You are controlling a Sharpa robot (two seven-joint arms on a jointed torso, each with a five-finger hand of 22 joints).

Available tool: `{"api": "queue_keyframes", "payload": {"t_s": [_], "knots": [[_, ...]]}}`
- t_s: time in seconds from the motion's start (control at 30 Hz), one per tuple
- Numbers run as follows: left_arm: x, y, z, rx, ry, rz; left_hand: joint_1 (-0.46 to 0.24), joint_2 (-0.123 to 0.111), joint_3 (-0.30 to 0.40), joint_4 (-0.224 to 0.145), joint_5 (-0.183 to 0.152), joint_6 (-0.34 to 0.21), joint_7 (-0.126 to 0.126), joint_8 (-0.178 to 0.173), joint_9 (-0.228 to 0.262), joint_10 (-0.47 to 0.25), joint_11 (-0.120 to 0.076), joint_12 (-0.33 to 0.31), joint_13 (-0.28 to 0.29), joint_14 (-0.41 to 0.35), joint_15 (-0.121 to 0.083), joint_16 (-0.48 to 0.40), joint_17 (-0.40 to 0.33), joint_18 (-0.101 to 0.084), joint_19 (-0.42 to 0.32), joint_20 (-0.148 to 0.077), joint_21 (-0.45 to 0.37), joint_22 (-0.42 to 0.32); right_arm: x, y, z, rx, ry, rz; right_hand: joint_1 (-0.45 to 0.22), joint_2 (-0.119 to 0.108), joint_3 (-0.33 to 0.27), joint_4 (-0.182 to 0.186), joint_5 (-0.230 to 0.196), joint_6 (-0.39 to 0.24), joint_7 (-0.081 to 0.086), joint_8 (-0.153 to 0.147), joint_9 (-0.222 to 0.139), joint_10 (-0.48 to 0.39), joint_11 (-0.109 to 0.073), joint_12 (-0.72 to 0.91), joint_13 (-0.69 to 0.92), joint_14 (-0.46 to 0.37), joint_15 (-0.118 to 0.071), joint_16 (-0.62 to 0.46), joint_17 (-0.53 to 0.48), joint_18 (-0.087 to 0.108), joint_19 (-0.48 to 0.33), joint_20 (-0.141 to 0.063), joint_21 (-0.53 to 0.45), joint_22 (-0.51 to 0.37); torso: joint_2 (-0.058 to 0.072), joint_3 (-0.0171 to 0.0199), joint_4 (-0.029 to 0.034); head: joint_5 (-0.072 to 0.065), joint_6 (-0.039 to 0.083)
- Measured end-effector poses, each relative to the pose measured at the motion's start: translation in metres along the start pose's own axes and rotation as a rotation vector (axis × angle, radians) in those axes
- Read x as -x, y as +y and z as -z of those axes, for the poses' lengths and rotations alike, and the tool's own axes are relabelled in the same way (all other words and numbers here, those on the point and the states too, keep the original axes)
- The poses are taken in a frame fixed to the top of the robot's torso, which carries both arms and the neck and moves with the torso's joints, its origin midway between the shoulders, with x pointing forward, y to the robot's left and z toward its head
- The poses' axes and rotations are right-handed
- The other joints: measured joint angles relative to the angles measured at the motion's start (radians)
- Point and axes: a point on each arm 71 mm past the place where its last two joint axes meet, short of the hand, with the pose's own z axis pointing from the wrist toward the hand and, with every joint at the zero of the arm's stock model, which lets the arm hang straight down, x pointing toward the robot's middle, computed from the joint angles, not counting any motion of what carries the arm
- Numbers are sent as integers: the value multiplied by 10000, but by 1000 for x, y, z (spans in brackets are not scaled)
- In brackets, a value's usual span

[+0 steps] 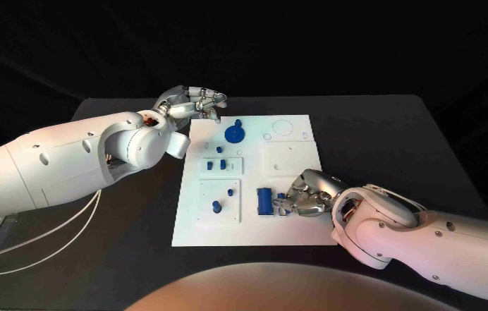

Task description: Assemble the parts on the task board

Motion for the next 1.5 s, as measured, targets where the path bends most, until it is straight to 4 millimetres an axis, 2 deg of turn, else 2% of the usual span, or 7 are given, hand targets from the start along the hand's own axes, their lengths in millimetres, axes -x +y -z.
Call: {"api": "queue_keyframes", "payload": {"t_s": [0.13, 0.67, 0.83, 0.97, 1.17, 1.27, 1.5], "knots": [[0, 0, 0, 4, -2, -1, 0, 0, 0, 0, 0, 0, 0, 0, 0, 0, 0, 0, 0, 0, 0, 0, 0, 0, 0, 0, 0, 0, 0, 0, 1, 9, 39, -12, 104, 104, -472, 130, 138, 2, -1, -1, 6, 0, 0, 0, 0, 0, 0, 0, 0, 0, 0, 0, 0, 0, -1, 2, -1, 2, 0], [3, 1, 0, 27, -51, -15, -39, 39, 0, 0, 0, 0, 0, 0, 0, 0, 0, 0, -3, 0, -1, 0, 8, 0, 0, 0, 0, -11, 1, -1, 9, 105, 113, -60, 101, 106, -681, 143, 138, 63, -62, -2, 27, -1, 1, 91, -1, 0, 0, 0, -1, 1, 0, 0, 0, -3, -23, 3, -12, 16, 0], [2, 1, -1, 29, -31, -11, -39, 39, 0, 0, 0, 0, 0, 0, 0, 0, 0, 0, -9, 0, 0, 0, 8, -1, 0, 0, 0, -10, 2, -4, 11, 58, 87, -52, 435, 391, -603, 65, 198, 63, -63, -2, 26, -36, -35, 129, -1, 0, 0, 0, 0, 1, -1, 0, 0, -3, -26, 3, -14, -12, 0], [2, 1, -1, 32, -31, -12, -39, 39, 0, 1, 0, 0, 0, 0, 0, 0, 0, 0, -9, 0, 0, 0, 8, -1, 0, 0, 0, -11, 4, -8, 11, -7, 87, -12, 1297, 261, -303, -235, 133, 63, -63, -6, 26, -35, -36, 128, -1, 0, 0, 0, 0, 1, 0, 1, 0, -4, -26, 3, -12, -14, 0], [2, 1, -1, 36, -25, -11, -39, 39, 0, 1, 0, 0, 0, 0, 0, 0, 0, 0, -8, 0, -1, 0, 7, -1, 0, 0, 0, -10, 3, -9, 10, 38, 190, 67, 2004, 23, -79, -571, -64, 63, -63, -53, 9, 1, -72, 128, -2, 36, -36, 0, 0, 1, 0, 1, 0, -4, -13, 3, -7, -20, 0], [2, 1, -1, 39, -18, -9, -39, 39, 0, 1, 0, 0, 0, 0, 0, 0, 0, 0, -8, 0, 0, 0, 7, -1, 0, 0, 0, -10, 3, -9, 8, 66, 217, 110, 2232, 7, 12, -689, -66, 98, -98, -69, 2, -28, -100, 128, -2, 36, -36, 0, 0, 1, 0, 1, 0, -4, -12, 5, -4, -20, 0], [1, 1, -1, 40, -5, -6, -39, 39, 0, 1, 0, 0, 0, 0, 0, 0, 0, 0, -7, 0, -1, 0, 7, 0, 0, 0, 0, -10, 2, -7, 3, 135, 184, 168, 2238, -6, 25, -702, -76, 98, -98, -92, 0, -35, -107, 128, -2, 36, -35, 0, -1, 1, 0, 1, 0, -5, -6, 5, 4, -14, 0]]}}
